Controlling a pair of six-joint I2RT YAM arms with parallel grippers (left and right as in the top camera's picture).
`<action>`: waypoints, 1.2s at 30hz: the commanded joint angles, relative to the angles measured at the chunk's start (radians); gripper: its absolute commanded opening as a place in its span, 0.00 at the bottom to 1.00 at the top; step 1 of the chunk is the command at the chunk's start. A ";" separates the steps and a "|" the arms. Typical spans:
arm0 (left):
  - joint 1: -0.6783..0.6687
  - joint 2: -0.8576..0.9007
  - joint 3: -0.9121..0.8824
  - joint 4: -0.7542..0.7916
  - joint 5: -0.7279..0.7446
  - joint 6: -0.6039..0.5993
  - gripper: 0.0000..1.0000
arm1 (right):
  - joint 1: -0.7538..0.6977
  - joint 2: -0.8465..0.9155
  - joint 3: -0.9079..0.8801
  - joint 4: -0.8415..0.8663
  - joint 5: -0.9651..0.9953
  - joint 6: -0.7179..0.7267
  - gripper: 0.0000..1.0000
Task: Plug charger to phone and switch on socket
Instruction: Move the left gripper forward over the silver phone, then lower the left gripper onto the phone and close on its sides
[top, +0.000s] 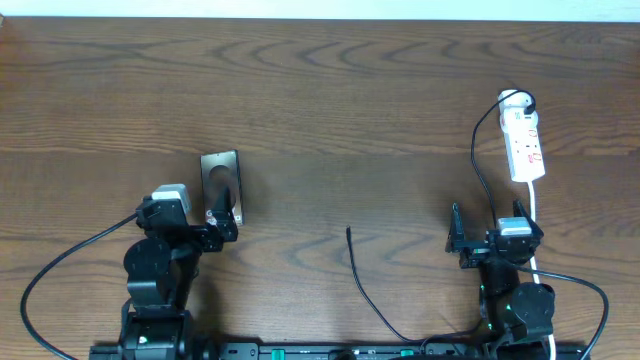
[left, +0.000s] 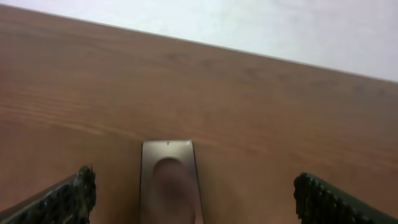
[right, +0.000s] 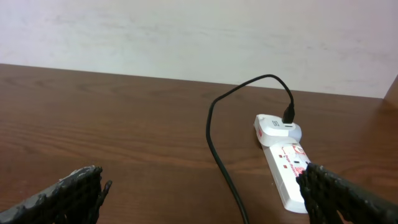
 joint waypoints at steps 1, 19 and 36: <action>0.002 0.004 0.092 -0.056 0.009 0.064 1.00 | -0.009 -0.006 -0.003 -0.002 0.005 -0.011 0.99; 0.002 0.418 0.456 -0.441 -0.025 0.098 0.99 | -0.009 -0.006 -0.003 -0.002 0.005 -0.012 0.99; 0.002 0.898 0.800 -0.808 -0.024 0.098 0.99 | -0.009 -0.006 -0.003 -0.002 0.005 -0.011 0.99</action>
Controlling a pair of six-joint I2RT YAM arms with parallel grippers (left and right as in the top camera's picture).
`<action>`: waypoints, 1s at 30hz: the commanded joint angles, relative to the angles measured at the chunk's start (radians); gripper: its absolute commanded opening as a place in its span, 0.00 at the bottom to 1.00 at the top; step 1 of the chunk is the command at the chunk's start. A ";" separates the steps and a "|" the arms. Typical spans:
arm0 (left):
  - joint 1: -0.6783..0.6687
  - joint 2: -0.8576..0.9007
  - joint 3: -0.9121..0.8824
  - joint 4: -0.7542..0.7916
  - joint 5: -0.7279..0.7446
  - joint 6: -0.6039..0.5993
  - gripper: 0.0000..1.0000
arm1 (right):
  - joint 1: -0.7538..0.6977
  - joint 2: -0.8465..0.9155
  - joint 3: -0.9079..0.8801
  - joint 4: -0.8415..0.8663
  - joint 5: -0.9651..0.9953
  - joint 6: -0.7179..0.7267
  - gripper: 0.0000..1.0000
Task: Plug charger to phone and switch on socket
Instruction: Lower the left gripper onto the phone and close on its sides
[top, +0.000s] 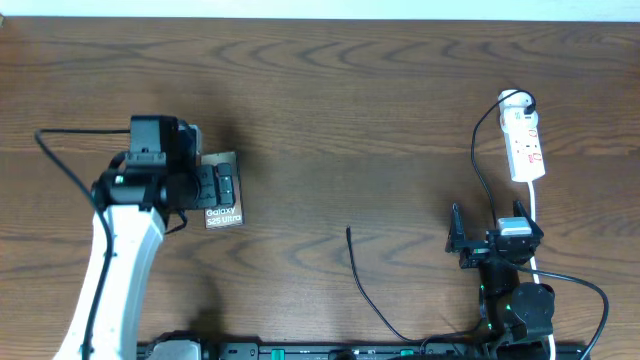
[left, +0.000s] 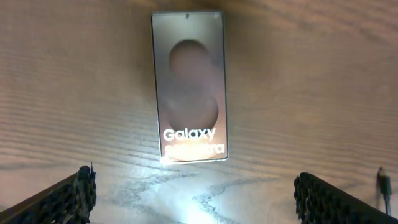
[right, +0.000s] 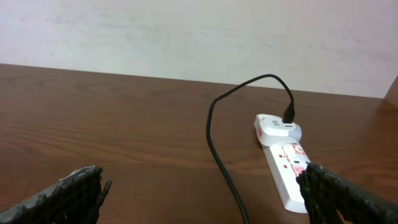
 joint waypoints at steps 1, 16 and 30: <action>0.002 0.035 0.024 -0.014 -0.012 0.018 0.99 | -0.009 -0.006 -0.003 -0.003 0.005 -0.011 0.99; 0.002 0.043 0.024 0.007 0.074 0.017 0.99 | -0.009 -0.006 -0.003 -0.003 0.005 -0.012 0.99; 0.002 0.177 0.194 -0.111 0.070 -0.040 0.99 | -0.009 -0.006 -0.003 -0.003 0.005 -0.011 0.99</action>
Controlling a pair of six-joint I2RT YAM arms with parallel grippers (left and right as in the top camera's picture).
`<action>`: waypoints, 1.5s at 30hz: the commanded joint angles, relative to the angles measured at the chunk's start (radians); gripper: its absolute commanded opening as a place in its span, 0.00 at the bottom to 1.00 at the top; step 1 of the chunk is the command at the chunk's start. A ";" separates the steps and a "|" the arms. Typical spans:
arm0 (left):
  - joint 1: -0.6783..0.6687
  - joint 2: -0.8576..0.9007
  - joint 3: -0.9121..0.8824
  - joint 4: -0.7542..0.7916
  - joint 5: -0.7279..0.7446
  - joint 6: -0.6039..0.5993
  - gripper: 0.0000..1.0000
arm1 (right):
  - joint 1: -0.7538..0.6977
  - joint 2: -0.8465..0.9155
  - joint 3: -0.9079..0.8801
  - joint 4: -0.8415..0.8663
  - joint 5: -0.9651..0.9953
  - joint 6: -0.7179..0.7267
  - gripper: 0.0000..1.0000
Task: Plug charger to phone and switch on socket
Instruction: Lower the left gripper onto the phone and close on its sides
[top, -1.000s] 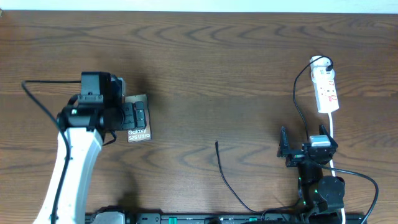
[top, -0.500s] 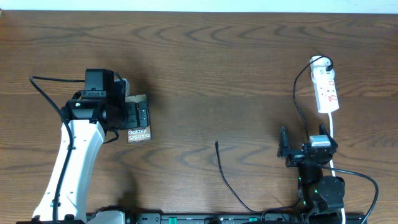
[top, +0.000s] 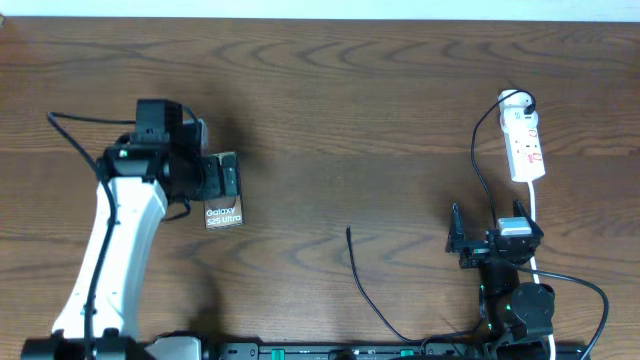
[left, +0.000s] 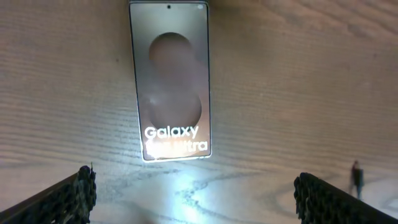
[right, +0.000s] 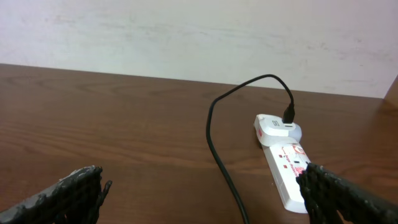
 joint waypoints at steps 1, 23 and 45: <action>0.002 0.083 0.105 -0.052 0.005 -0.013 0.99 | -0.009 -0.006 -0.003 -0.002 0.005 -0.011 0.99; 0.002 0.325 0.187 -0.147 -0.048 -0.032 0.99 | -0.009 -0.006 -0.003 -0.002 0.005 -0.011 0.99; 0.002 0.475 0.187 -0.091 -0.048 -0.043 1.00 | -0.009 -0.006 -0.003 -0.002 0.005 -0.011 0.99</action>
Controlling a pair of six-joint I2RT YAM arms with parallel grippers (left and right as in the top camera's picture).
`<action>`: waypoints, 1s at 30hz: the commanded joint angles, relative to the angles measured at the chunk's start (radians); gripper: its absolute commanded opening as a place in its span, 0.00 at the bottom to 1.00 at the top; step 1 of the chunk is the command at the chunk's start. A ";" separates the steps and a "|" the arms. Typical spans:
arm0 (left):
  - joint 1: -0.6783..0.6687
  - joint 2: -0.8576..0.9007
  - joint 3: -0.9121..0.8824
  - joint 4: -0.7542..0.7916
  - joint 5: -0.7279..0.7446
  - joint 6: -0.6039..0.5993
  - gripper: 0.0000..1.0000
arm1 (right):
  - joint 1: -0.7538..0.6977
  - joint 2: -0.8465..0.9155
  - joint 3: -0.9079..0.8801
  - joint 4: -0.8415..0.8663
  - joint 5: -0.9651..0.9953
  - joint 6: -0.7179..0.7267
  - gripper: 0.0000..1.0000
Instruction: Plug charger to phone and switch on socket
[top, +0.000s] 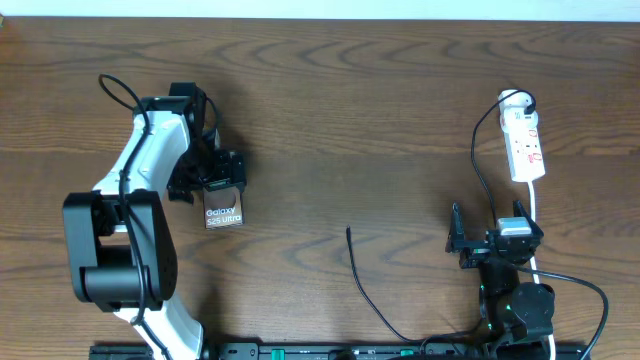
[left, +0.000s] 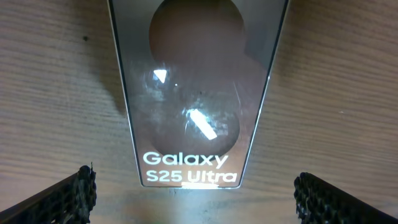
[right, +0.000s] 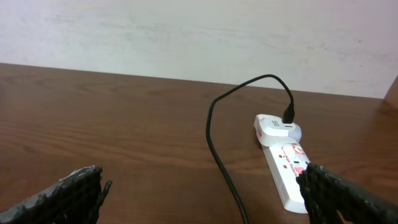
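A phone (top: 223, 214) lies face up on the wooden table, its screen reading "Galaxy S25 Ultra", and it fills the left wrist view (left: 196, 93). My left gripper (top: 209, 177) hangs open low over the phone's far half, its fingertips (left: 79, 194) wide apart either side of the phone's near end. The black charger cable has its free end (top: 348, 232) lying mid-table. A white power strip (top: 523, 145) with a charger adapter (right: 277, 129) plugged in lies far right. My right gripper (top: 487, 236) rests open near the front edge and holds nothing.
The cable (right: 224, 162) runs from the adapter past the right gripper, loops near the table's front edge (top: 400, 338) and ends mid-table. A pale wall (right: 186, 31) stands behind the table's far edge.
My left gripper has come down closer to the phone, which now fills its wrist view. The left arm has swung round over the far-left side. The phone, cable and right arm have not moved.
My left gripper first rested open near the front edge, just short of the phone. It was then above the phone looking straight down, stayed there, and now hangs low over it, still open. The right arm has stayed parked throughout.
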 joint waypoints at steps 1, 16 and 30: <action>0.002 0.013 0.017 0.008 -0.013 -0.006 0.99 | -0.009 -0.006 -0.003 -0.002 0.005 -0.009 0.99; 0.002 0.037 0.015 0.114 -0.014 -0.005 0.99 | -0.009 -0.006 -0.003 -0.002 0.005 -0.009 0.99; -0.002 0.050 0.008 0.118 -0.040 0.021 0.99 | -0.009 -0.006 -0.003 -0.002 0.005 -0.009 0.99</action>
